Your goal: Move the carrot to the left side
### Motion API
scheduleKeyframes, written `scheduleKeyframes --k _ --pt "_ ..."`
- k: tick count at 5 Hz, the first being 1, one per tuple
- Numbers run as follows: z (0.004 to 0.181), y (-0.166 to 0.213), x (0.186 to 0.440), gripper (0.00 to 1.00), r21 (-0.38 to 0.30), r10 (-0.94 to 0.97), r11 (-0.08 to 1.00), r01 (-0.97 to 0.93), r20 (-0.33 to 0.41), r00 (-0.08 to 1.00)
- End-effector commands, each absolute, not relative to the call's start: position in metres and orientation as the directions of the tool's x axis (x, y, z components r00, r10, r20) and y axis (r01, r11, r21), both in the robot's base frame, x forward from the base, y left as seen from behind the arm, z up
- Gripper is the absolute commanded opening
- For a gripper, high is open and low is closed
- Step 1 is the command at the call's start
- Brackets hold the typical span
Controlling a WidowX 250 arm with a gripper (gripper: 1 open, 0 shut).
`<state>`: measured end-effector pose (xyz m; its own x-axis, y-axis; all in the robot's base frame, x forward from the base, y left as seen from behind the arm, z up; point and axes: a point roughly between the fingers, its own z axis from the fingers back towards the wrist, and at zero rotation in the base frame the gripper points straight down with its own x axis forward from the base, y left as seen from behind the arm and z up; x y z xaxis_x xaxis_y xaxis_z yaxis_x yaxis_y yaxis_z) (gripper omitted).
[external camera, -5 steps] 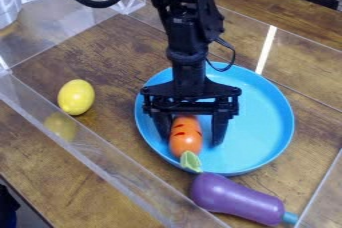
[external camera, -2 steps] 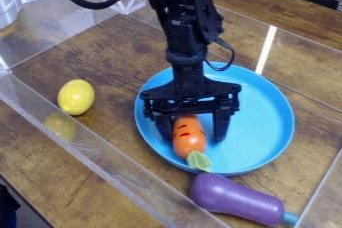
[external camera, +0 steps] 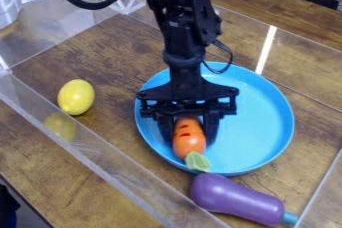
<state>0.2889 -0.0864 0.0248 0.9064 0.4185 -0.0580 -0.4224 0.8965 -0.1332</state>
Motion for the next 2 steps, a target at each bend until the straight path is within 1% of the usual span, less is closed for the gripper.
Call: scheduleKeyframes --k 1,2 --pt "0.06 -0.082 0.298 0.0 -0.174 0.423 0.893 -0.416 0.005 0.906" --pt "0.084 -0.069 0.303 0.0 -0.191 0.454 0.877 -0.441 0.029 0.891"
